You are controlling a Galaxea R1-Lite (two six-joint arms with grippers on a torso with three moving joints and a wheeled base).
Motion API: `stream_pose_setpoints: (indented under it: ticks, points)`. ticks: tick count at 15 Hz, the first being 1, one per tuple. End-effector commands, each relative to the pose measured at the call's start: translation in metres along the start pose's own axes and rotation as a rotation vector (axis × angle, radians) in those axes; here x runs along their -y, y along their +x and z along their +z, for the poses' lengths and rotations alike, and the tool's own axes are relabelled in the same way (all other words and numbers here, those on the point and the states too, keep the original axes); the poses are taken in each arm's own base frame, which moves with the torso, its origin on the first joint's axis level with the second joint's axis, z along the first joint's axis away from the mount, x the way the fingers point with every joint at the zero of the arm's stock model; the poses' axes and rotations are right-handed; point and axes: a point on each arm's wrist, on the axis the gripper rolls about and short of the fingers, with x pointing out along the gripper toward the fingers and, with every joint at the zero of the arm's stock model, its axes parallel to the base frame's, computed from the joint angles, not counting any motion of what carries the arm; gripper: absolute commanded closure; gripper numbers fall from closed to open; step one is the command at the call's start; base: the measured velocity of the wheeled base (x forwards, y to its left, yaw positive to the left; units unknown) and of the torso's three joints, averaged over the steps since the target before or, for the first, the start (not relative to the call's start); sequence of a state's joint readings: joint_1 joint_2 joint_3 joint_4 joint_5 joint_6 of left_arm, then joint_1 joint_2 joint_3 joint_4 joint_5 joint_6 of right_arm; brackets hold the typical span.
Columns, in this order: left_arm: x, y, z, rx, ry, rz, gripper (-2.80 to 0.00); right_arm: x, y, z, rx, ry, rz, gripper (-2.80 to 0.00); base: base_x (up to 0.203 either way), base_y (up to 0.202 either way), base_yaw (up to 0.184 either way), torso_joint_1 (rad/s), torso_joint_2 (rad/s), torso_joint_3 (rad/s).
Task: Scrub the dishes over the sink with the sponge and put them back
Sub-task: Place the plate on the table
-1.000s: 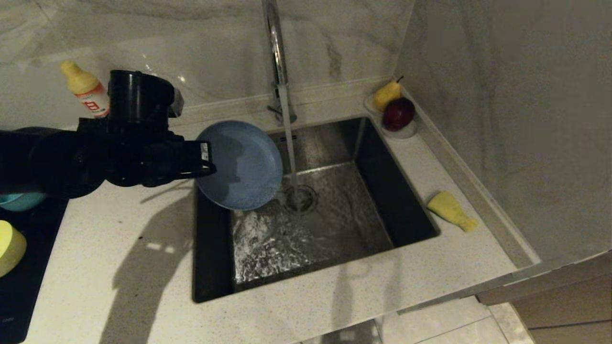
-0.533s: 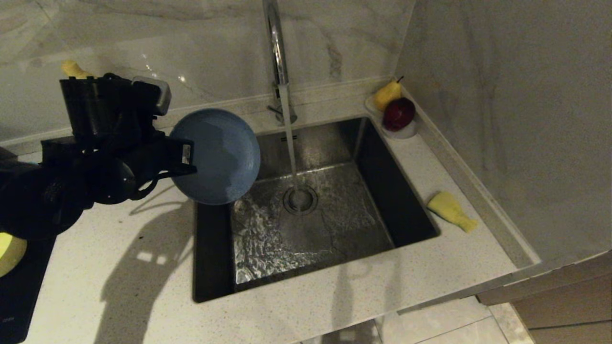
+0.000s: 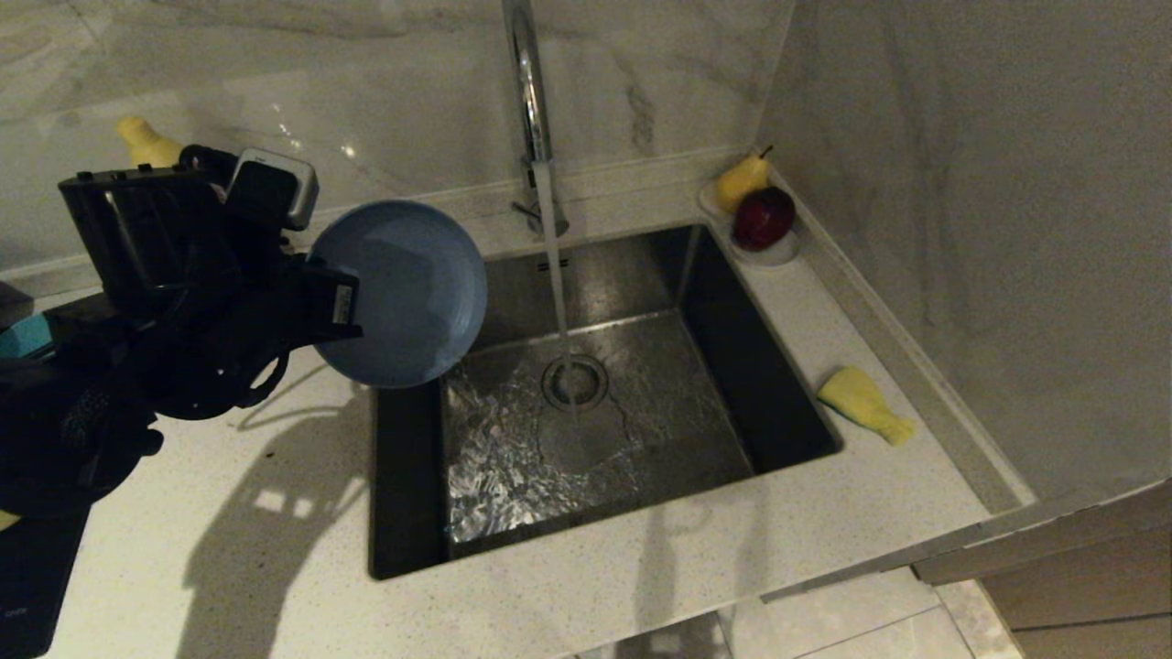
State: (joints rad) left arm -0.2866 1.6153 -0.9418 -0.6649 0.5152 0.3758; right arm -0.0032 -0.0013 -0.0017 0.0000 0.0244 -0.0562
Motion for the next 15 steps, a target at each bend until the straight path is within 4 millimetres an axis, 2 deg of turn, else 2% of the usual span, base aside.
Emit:
stream_pose_setpoints:
  ticks: [1,5,8,11,13,15]
  points:
    - [-0.002,-0.001,0.001,0.005,-0.01,0.005,0.0,0.0,0.0,0.0,-0.001,-0.001,0.0,0.0,0.0,0.0,0.0,0.0,0.0,0.0]
    - [-0.008,0.006,-0.01,-0.094,-0.051,0.01,0.0,0.0,0.0,0.0,-0.001,-0.001,0.0,0.0,0.0,0.0,0.0,0.0,0.0,0.0]
    - [-0.024,0.01,0.001,-0.256,-0.223,-0.028,0.0,0.0,0.0,0.0,-0.001,-0.001,0.0,0.0,0.0,0.0,0.0,0.0,0.0,0.0]
    - [-0.064,0.007,0.02,-0.444,-0.502,-0.15,0.0,0.0,0.0,0.0,-0.001,-0.001,0.0,0.0,0.0,0.0,0.0,0.0,0.0,0.0]
    - [-0.1,0.004,0.017,-0.52,-0.683,-0.186,0.0,0.0,0.0,0.0,-0.001,-0.001,0.0,0.0,0.0,0.0,0.0,0.0,0.0,0.0]
    - [-0.124,0.002,0.006,-0.557,-0.765,-0.125,0.0,0.0,0.0,0.0,-0.001,-0.001,0.0,0.0,0.0,0.0,0.0,0.0,0.0,0.0]
